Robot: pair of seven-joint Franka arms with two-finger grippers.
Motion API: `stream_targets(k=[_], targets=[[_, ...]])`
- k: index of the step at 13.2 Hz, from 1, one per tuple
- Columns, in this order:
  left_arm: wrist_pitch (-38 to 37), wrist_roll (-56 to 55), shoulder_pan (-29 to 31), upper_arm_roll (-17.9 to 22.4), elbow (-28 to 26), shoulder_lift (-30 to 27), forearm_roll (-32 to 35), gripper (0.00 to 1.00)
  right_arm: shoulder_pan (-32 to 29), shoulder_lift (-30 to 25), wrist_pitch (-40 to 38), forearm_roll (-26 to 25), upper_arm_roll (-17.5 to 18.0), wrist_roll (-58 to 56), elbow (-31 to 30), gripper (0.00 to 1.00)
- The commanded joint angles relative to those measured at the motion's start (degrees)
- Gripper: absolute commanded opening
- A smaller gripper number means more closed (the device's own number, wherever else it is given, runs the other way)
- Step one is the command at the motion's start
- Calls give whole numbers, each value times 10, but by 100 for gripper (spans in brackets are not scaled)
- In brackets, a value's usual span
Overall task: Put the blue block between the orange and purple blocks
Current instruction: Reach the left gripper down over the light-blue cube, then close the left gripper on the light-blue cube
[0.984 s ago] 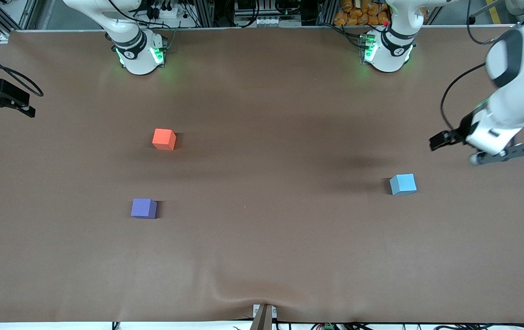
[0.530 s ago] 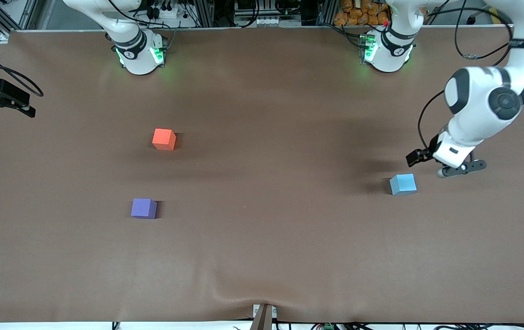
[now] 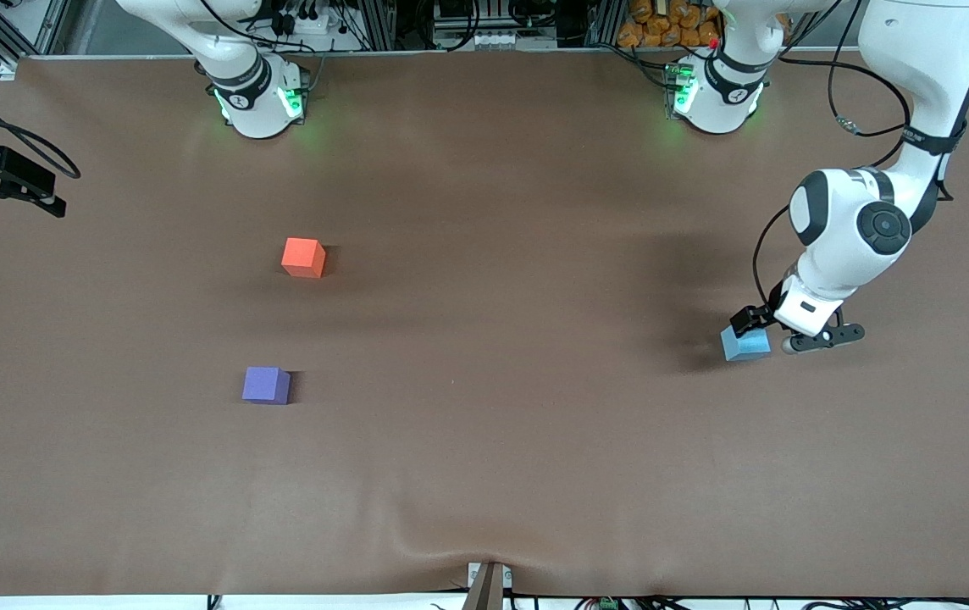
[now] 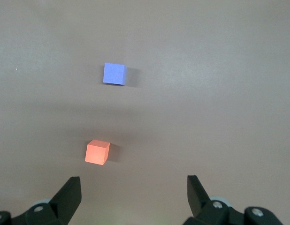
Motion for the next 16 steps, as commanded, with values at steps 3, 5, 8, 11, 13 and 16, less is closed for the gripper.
stream_targets(k=[3, 5, 8, 11, 13, 16], targets=[[6, 2, 2, -5, 29, 35, 2, 100, -14, -3, -2, 12, 8, -10, -3, 100], [11, 2, 3, -12, 30, 46, 1, 100, -14, -3, -2, 12, 8, -10, -3, 100], [20, 2, 6, -13, 31, 64, -1, 79, -14, -3, -2, 12, 8, -10, -3, 100], [21, -5, 0, -29, 36, 65, -4, 0, -14, -3, -2, 12, 8, -10, -3, 100], [13, -8, 2, -65, 35, 46, -10, 0, -14, -3, -2, 12, 8, -10, -3, 100], [1, -12, 0, -138, 37, 33, -11, 0, -15, -1, -2, 12, 8, -12, -3, 100]])
